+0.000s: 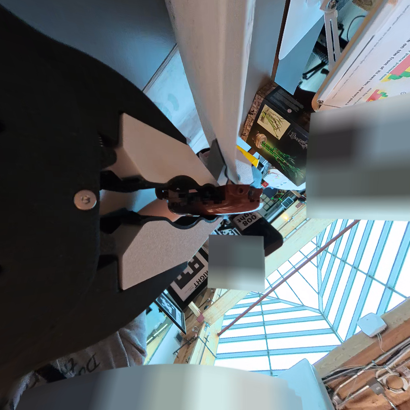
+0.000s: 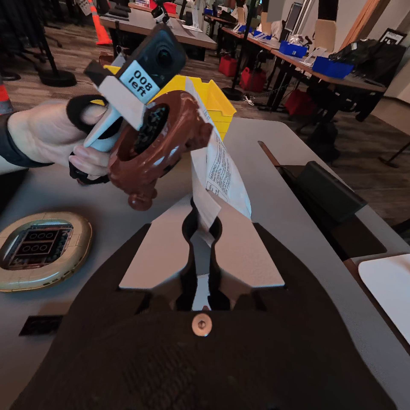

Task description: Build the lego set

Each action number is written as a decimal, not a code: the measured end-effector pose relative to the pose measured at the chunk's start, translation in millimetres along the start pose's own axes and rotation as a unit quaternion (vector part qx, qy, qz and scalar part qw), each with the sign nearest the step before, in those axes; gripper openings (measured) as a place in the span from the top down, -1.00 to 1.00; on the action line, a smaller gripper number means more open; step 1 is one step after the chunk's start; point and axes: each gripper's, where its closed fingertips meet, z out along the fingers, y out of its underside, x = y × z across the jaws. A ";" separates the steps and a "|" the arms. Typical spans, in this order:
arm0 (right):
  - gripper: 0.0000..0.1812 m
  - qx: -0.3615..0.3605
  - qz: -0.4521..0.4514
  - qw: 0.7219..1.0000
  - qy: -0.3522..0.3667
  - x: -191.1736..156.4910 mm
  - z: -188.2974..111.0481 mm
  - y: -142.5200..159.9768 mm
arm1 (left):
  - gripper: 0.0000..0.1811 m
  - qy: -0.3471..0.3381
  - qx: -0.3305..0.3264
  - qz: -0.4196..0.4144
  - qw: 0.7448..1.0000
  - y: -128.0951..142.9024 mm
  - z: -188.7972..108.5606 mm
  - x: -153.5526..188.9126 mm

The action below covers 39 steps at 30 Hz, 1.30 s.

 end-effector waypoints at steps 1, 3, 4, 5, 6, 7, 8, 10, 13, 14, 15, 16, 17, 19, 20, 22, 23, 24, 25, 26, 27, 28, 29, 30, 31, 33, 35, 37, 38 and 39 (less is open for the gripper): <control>1.00 0.001 0.005 1.000 0.004 2.5 -0.3 -1.0 | 0.83 0.001 -0.001 0.007 1.000 0.1 1.0 3.1; 1.00 0.004 0.014 1.000 0.010 8.0 -1.1 -3.5 | 0.83 0.014 -0.005 0.022 1.000 0.4 2.9 13.0; 1.00 0.007 0.023 1.000 0.011 11.4 -1.7 -5.2 | 0.83 0.020 -0.005 0.033 0.999 0.0 3.6 17.7; 1.00 0.010 0.032 0.999 0.012 15.5 -2.5 -7.1 | 0.83 0.024 -0.005 0.042 0.999 0.2 4.2 21.1; 1.00 0.014 0.041 0.999 0.013 21.0 -3.6 -9.9 | 0.83 0.028 -0.009 0.046 0.999 1.2 4.9 23.6; 1.00 0.017 0.052 0.998 0.011 26.2 -4.7 -13.3 | 0.83 0.034 -0.012 0.047 0.998 2.6 5.7 25.7; 1.00 0.019 0.063 0.998 0.006 31.2 -5.9 -17.7 | 0.84 0.041 -0.012 0.047 0.998 3.3 6.4 27.4; 1.00 0.017 0.076 0.997 -0.005 41.8 -8.0 -28.5 | 0.84 0.042 -0.014 0.044 0.998 5.2 7.5 25.2; 1.00 0.008 0.092 0.996 -0.021 56.5 -11.1 -49.0 | 0.83 0.028 -0.014 0.051 0.998 5.4 6.8 17.8; 1.00 0.006 0.092 0.995 -0.024 60.7 -12.0 -57.1 | 0.84 0.024 -0.011 0.054 0.998 4.3 5.8 16.2; 1.00 0.004 0.093 0.995 -0.025 64.9 -12.7 -65.6 | 0.83 0.021 -0.006 0.054 0.998 2.4 4.5 14.9; 1.00 0.001 0.092 0.995 -0.025 69.1 -13.4 -74.3 | 0.84 0.019 0.001 0.052 0.998 -0.1 2.8 13.8; 1.00 -0.004 0.086 0.996 -0.021 73.6 -13.9 -82.4 | 0.84 0.020 0.008 0.050 0.999 -2.6 0.9 13.9; 1.00 -0.020 0.074 0.997 -0.013 80.5 -14.5 -95.5 | 0.84 0.016 0.021 0.048 0.999 -7.9 -3.5 12.1; 1.00 -0.029 0.068 0.997 -0.009 82.9 -14.6 -100.6 | 0.84 0.015 0.024 0.048 0.998 -9.6 -5.5 11.2; 1.00 -0.041 0.057 0.998 -0.006 84.5 -14.1 -108.0 | 0.84 0.013 0.031 0.044 0.998 -12.5 -8.4 9.8; 1.00 -0.046 0.056 0.997 -0.005 84.5 -13.7 -110.1 | 0.84 0.015 0.032 0.042 0.998 -13.2 -9.0 10.1; 1.00 -0.048 0.056 0.997 -0.007 83.4 -13.1 -111.3 | 0.84 0.017 0.034 0.041 0.998 -13.4 -9.2 11.2; 1.00 -0.049 0.056 0.997 -0.008 82.0 -12.4 -111.0 | 0.84 0.017 0.033 0.041 0.998 -13.3 -8.9 12.0; 1.00 -0.050 0.059 0.997 -0.009 80.6 -11.8 -109.0 | 0.84 0.014 0.032 0.043 0.998 -13.0 -8.7 12.1; 1.00 -0.051 0.063 0.997 -0.011 79.0 -11.2 -105.4 | 0.84 0.013 0.030 0.047 0.998 -12.7 -8.4 12.7; 1.00 -0.050 0.072 0.996 -0.014 77.4 -10.5 -100.1 | 0.84 0.012 0.029 0.049 0.998 -12.6 -8.4 13.2; 1.00 -0.049 0.082 0.995 -0.017 76.9 -9.8 -93.7 | 0.84 0.011 0.030 0.052 0.998 -13.4 -8.9 14.0; 1.00 -0.047 0.096 0.994 -0.020 77.5 -9.4 -86.6 | 0.84 0.013 0.034 0.054 0.998 -14.8 -9.7 15.7; 1.00 -0.043 0.114 0.992 -0.027 78.7 -9.6 -79.9 | 0.84 0.017 0.038 0.054 0.998 -16.6 -10.8 17.7; 1.00 -0.031 0.154 0.987 -0.036 86.8 -11.8 -67.6 | 0.84 0.018 0.046 0.057 0.997 -20.7 -14.3 20.8; 1.00 -0.021 0.214 0.975 -0.059 95.3 -14.4 -54.9 | 0.84 0.017 0.050 0.060 0.997 -24.0 -17.7 22.8; 1.00 -0.025 0.247 0.967 -0.065 107.3 -15.4 -38.7 | 0.84 0.018 0.055 0.061 0.996 -26.3 -20.0 23.7; 1.00 -0.030 0.255 0.964 -0.069 112.4 -15.5 -31.1 | 0.84 0.018 0.055 0.059 0.997 -26.6 -20.5 23.1; 1.00 -0.039 0.259 0.963 -0.069 117.4 -15.3 -23.3 | 0.84 0.017 0.055 0.058 0.997 -26.4 -20.5 21.8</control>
